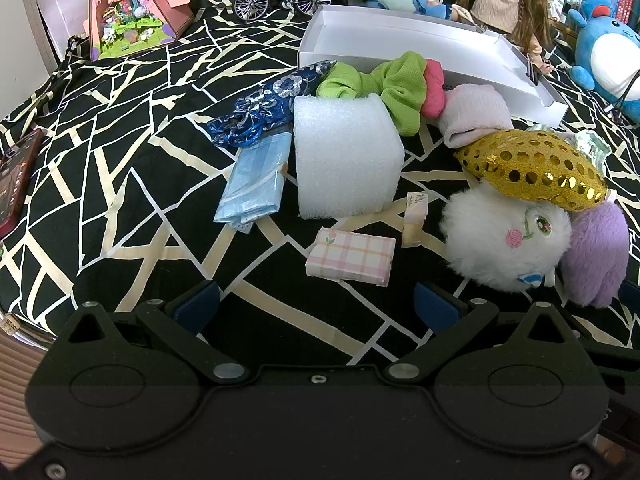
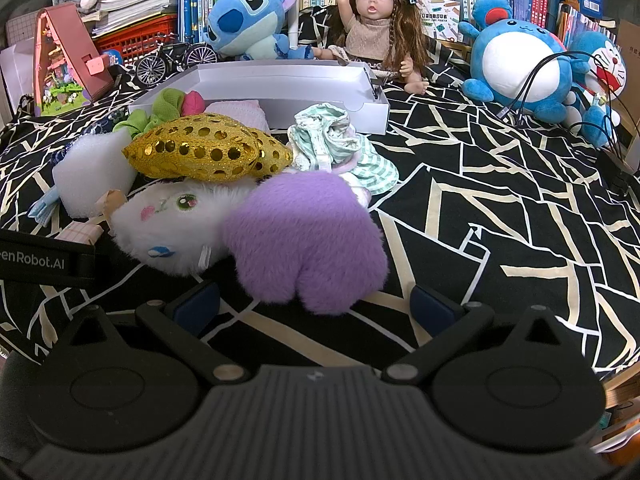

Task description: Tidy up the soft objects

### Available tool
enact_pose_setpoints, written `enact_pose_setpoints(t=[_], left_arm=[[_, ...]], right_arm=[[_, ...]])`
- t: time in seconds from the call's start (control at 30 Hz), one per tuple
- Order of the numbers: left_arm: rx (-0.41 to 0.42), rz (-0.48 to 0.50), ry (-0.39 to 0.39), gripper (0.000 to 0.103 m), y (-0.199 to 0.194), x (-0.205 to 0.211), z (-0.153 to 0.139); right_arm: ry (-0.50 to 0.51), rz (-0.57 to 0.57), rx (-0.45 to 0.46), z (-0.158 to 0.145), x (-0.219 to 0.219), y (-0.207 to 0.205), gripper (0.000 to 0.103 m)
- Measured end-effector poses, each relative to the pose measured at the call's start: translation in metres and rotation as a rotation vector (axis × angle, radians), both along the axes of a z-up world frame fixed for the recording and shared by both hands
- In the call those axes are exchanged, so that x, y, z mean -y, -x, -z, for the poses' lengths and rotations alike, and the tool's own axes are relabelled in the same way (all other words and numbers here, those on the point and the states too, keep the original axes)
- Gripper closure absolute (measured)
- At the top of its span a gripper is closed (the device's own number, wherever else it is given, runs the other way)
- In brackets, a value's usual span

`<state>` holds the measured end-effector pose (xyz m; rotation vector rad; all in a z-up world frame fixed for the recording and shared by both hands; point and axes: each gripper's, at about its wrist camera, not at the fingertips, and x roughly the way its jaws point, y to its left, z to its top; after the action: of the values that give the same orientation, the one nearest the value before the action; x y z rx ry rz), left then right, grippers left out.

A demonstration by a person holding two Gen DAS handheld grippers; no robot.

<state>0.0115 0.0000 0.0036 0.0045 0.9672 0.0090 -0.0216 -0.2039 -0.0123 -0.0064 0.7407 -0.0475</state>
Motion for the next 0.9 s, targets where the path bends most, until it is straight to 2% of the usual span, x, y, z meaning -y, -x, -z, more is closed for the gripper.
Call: enact_pose_setpoints(t=[0.9], left_arm=[[0.007, 0.002, -0.001, 0.0, -0.0002, 0.0, -0.0025]], right_arm=[[0.0, -0.004, 0.004, 0.0006, 0.0003, 0.0003, 0.0]])
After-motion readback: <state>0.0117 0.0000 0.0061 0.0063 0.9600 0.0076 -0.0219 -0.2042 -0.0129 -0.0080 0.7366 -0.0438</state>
